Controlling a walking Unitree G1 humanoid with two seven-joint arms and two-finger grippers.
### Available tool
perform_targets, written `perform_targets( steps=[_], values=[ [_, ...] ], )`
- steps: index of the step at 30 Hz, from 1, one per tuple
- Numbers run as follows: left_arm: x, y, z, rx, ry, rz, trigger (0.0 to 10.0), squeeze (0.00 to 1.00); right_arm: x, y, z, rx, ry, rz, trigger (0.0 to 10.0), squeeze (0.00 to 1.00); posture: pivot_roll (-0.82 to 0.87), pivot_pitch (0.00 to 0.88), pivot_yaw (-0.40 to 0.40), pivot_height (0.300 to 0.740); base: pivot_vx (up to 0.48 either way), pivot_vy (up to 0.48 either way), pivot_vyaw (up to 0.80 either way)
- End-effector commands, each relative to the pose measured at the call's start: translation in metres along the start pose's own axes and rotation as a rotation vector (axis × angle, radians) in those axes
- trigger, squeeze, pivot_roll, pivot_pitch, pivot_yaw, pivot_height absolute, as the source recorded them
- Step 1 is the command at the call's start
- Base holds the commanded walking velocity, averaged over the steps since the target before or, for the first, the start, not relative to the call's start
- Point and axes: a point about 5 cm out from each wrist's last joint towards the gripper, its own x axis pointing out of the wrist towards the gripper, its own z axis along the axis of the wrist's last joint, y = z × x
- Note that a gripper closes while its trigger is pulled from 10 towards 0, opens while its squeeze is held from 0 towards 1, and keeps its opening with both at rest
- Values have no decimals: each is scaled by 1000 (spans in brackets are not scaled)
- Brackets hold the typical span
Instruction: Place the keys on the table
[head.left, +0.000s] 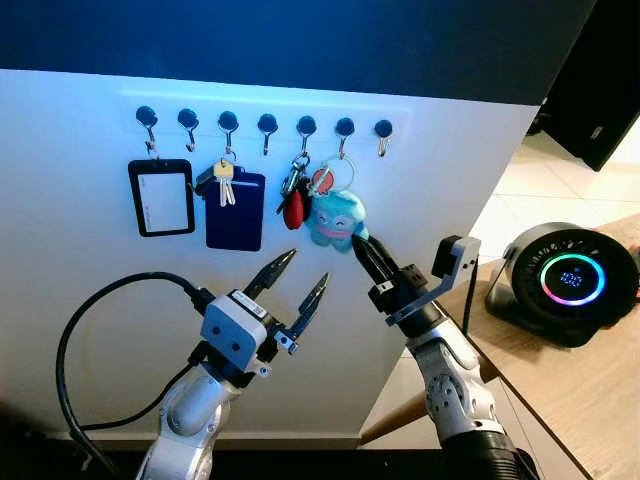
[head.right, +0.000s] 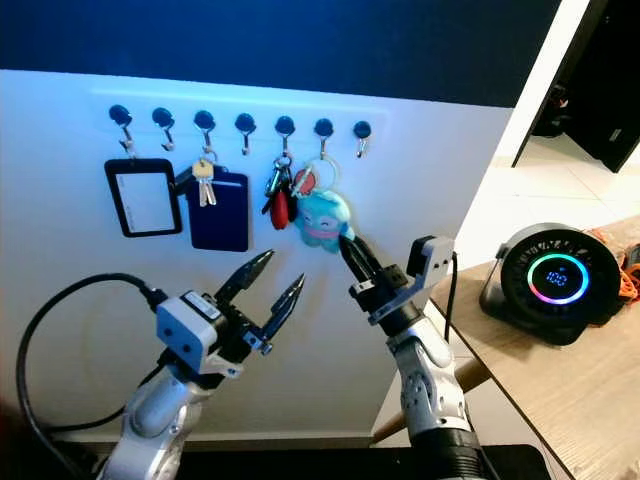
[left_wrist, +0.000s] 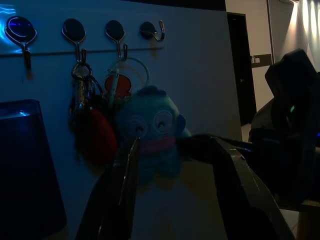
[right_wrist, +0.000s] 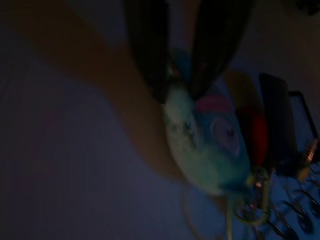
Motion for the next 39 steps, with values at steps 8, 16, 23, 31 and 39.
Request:
perform_targets(
  steps=[8, 16, 23, 31, 39],
  values=[
    [-2, -6, 0, 6, 3, -15, 10000, 0, -22, -9, 5, -49, 15, -35, 10000, 1000, 104, 86, -101, 740, 0, 0, 0],
    [1, -6, 0, 15, -5, -11, 10000, 0, -14, -5, 9, -107, 4, -25, 10000, 584, 99, 84, -98, 740, 0, 0, 0],
    [0, -5, -1, 20, 2, -5, 10000, 0, 2, -8, 8, -116, 36, 18, 10000, 0, 104, 87, -101, 740, 0, 0, 0],
    [0, -5, -1, 24, 5, -4, 10000, 0, 16, -21, 12, -130, 57, 25, 10000, 0, 107, 90, -104, 740, 0, 0, 0],
    [0, -4, -1, 33, 3, 6, 10000, 0, 26, -25, 15, -85, 65, 99, 10000, 0, 108, 87, -108, 740, 0, 0, 0]
  ],
)
